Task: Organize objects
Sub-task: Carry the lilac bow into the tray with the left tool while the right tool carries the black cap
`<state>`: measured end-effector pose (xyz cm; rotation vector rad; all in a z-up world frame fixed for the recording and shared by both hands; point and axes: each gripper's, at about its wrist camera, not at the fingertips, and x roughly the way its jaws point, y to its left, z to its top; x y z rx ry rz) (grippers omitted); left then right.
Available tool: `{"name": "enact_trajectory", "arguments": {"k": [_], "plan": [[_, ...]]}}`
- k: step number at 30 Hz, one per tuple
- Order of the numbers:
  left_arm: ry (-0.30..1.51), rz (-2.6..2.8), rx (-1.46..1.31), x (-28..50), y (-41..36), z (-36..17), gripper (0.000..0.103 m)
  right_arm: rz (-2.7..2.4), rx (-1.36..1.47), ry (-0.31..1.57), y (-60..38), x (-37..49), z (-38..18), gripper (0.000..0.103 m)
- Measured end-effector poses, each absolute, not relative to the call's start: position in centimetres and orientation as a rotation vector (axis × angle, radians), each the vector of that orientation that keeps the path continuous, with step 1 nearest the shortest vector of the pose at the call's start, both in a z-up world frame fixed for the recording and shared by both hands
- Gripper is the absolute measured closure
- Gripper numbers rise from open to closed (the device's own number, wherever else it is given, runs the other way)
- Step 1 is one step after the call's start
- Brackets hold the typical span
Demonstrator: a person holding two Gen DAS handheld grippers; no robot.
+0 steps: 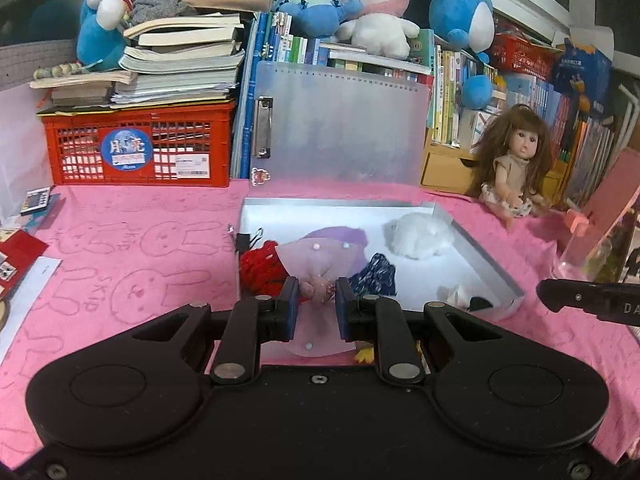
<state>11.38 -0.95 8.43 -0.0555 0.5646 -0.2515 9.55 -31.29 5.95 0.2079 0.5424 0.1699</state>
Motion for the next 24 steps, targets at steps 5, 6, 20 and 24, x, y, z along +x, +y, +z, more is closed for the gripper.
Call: {"name": "enact_trajectory", "arguments": {"k": [5, 6, 20, 24], "plan": [[0.589, -0.247, -0.066, 13.3, -1.7, 8.0, 0.085, 0.153, 0.232, 0.573, -31.6, 11.8, 5.9, 0.066], [0.592, -0.245, -0.057, 13.6, -1.9, 7.8, 0.085, 0.149, 0.228, 0.578, -31.5, 12.2, 5.9, 0.066], [0.641, -0.236, 0.001, 17.4, -3.5, 3.7, 0.085, 0.112, 0.249, 0.634, -31.5, 17.4, 3.7, 0.066], [0.655, -0.226, 0.006, 18.6, -3.9, 3.1, 0.085, 0.106, 0.255, 0.649, -31.3, 18.5, 2.9, 0.066]]}}
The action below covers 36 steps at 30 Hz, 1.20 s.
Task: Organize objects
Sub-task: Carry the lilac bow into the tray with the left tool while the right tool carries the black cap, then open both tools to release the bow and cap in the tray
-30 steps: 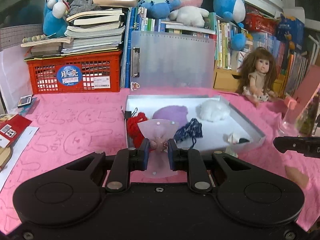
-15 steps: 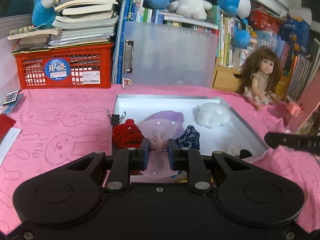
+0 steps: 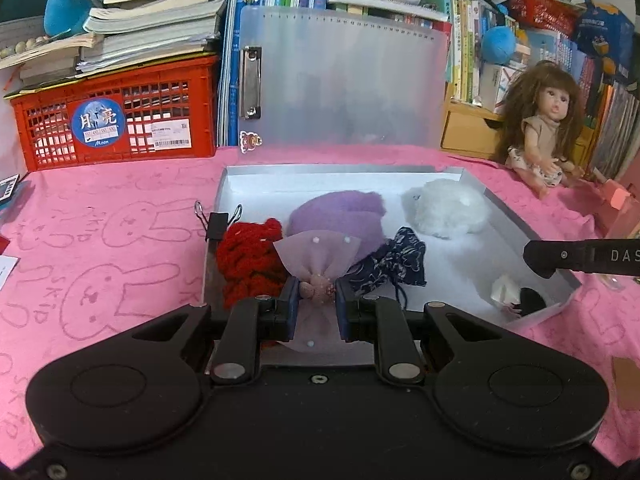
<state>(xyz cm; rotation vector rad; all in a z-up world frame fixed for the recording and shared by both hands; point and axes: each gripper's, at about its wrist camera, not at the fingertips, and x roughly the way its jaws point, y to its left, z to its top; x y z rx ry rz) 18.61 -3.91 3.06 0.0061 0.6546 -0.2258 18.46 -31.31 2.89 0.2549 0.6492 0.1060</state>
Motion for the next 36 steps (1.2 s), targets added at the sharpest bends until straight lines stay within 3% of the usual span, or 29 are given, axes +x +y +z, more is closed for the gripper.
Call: {"name": "enact_trajectory", "arguments": {"k": [21, 25, 28, 36], "plan": [[0.666, -0.194, 0.050, 21.9, -5.5, 1.2, 0.082, 0.074, 0.251, 0.698, -30.8, 21.8, 0.6, 0.067], [0.657, -0.195, 0.071, 21.6, -5.8, 1.2, 0.078, 0.078, 0.246, 0.699, -30.6, 21.7, 0.7, 0.063], [0.650, -0.205, 0.077, 21.0, -5.9, 1.6, 0.073, 0.078, 0.259, 0.688, -30.7, 21.3, 0.9, 0.047], [0.633, -0.226, 0.073, 19.1, -5.5, 2.8, 0.063, 0.088, 0.270, 0.654, -31.3, 19.7, 2.1, 0.042]]}}
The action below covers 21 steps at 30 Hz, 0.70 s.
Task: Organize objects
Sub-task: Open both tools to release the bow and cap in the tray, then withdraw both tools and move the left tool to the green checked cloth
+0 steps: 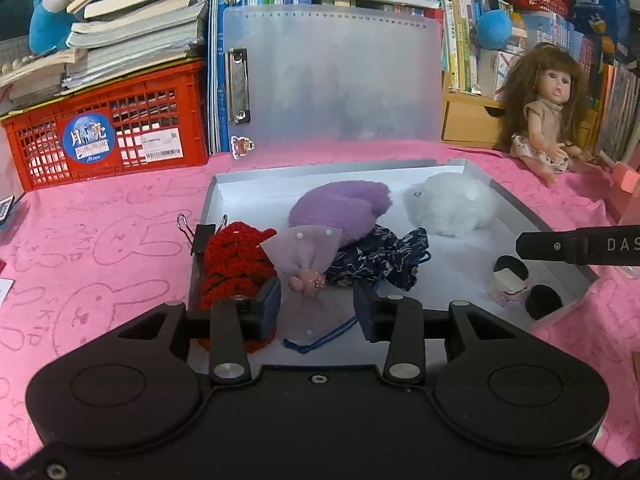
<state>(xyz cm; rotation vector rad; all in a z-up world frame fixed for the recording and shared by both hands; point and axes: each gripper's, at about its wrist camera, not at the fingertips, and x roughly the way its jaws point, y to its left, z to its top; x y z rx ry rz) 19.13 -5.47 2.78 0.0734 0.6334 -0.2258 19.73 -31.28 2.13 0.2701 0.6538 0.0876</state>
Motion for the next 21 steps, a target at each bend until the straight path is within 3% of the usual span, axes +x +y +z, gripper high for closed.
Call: {"name": "enact_trajectory", "arguments": {"k": [11, 21], "plan": [[0.592, -0.296, 0.069, 15.3, -5.5, 5.5, 0.052, 0.160, 0.247, 0.596, -31.2, 16.1, 4.1, 0.034], [0.588, -0.372, 0.095, 11.4, -6.4, 6.1, 0.048, 0.220, 0.197, 0.575, -30.5, 12.6, 5.0, 0.030]]}}
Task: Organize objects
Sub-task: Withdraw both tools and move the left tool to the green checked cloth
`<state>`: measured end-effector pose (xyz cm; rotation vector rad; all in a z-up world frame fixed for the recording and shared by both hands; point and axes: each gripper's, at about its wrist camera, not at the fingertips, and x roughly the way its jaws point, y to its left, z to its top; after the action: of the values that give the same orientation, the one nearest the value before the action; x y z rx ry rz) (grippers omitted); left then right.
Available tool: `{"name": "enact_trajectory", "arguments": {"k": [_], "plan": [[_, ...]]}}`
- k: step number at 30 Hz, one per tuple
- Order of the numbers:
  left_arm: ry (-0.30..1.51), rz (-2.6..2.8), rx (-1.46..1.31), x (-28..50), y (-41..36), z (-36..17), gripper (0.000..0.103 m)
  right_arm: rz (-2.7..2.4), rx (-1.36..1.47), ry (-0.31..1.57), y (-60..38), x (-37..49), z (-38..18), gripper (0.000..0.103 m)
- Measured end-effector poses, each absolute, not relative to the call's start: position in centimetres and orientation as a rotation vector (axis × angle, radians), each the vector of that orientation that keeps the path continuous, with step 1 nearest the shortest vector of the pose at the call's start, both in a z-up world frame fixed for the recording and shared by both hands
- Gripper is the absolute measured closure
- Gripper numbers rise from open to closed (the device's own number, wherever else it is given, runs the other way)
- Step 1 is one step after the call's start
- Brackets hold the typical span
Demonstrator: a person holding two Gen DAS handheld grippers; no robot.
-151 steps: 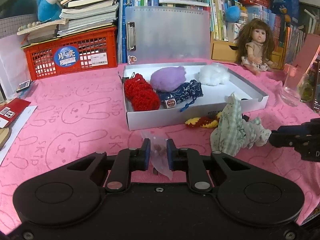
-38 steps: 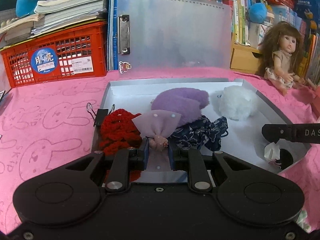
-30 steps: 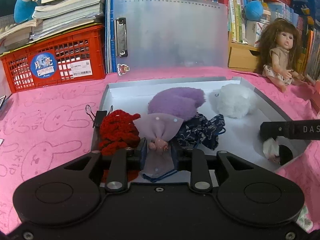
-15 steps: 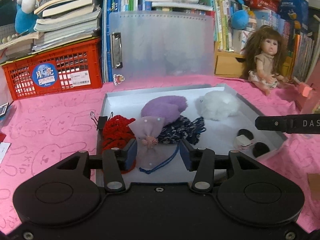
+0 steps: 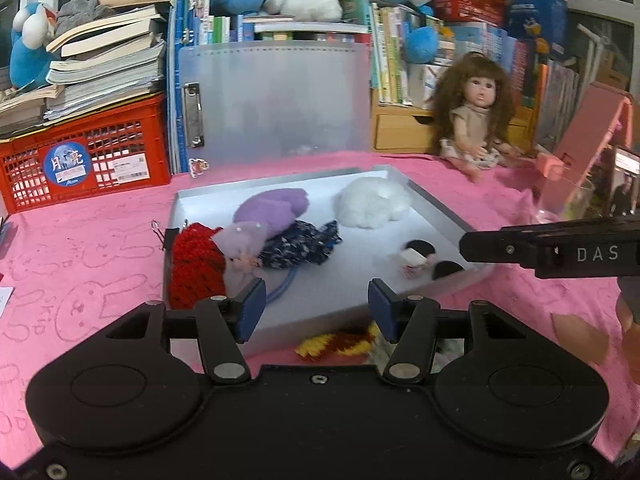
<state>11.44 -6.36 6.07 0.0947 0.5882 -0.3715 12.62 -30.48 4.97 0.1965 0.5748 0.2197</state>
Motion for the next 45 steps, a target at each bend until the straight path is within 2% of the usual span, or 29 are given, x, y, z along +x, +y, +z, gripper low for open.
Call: {"name": "enact_trajectory", "arguments": {"k": [17, 29, 45], "plan": [[0.626, -0.446, 0.107, 8.1, -7.5, 4.3, 0.047, 0.223, 0.183, 0.620, -30.8, 10.3, 3.4, 0.029], [0.642, -0.471, 0.107, 7.1, -5.5, 3.8, 0.041, 0.290, 0.158, 0.671, -29.6, 9.7, 1.7, 0.029], [0.667, -0.503, 0.046, 6.5, -4.3, 4.2, 0.040, 0.389, 0.126, 0.689, -28.6, 8.5, 1.0, 0.027]]}}
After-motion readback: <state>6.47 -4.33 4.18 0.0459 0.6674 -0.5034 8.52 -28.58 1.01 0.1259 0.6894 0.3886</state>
